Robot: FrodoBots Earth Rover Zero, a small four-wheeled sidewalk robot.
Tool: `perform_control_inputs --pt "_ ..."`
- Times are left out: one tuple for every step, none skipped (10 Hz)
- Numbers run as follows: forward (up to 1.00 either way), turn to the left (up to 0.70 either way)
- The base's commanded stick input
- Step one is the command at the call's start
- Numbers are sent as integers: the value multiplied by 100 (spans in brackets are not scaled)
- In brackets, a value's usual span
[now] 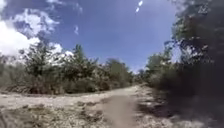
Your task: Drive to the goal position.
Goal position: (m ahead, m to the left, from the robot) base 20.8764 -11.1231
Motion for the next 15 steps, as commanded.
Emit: perform_control_inputs --pt "85 0" --pt "85 0" --pt "85 0" --pt "85 0" --pt "85 0" --pt "85 0" --pt "85 0" --pt "85 0" --pt "85 0" --pt "85 0" --pt "85 0" --pt "85 0" --pt "85 0" --pt "85 0" --pt "85 0"
